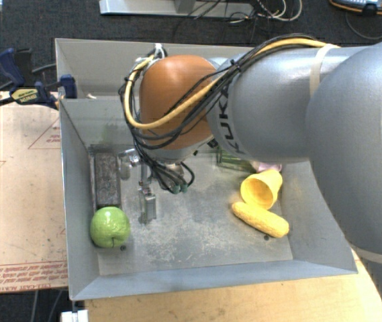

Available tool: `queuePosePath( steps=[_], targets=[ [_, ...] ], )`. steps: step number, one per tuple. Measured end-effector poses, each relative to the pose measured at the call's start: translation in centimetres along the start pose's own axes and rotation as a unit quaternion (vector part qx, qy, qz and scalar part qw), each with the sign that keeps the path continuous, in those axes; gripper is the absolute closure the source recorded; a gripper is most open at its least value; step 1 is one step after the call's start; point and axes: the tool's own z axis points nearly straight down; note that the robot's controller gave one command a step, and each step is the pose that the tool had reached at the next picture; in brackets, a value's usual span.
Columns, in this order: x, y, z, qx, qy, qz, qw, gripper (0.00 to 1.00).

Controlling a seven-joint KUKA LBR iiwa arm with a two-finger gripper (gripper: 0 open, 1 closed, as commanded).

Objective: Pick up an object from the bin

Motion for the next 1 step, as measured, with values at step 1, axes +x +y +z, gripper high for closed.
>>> queuePosePath(
  steps=[1],
  targets=[
    [0.67,1.56,4.64,-0.002,-0.0035,-0.069,0.9976,0.0]
  ],
)
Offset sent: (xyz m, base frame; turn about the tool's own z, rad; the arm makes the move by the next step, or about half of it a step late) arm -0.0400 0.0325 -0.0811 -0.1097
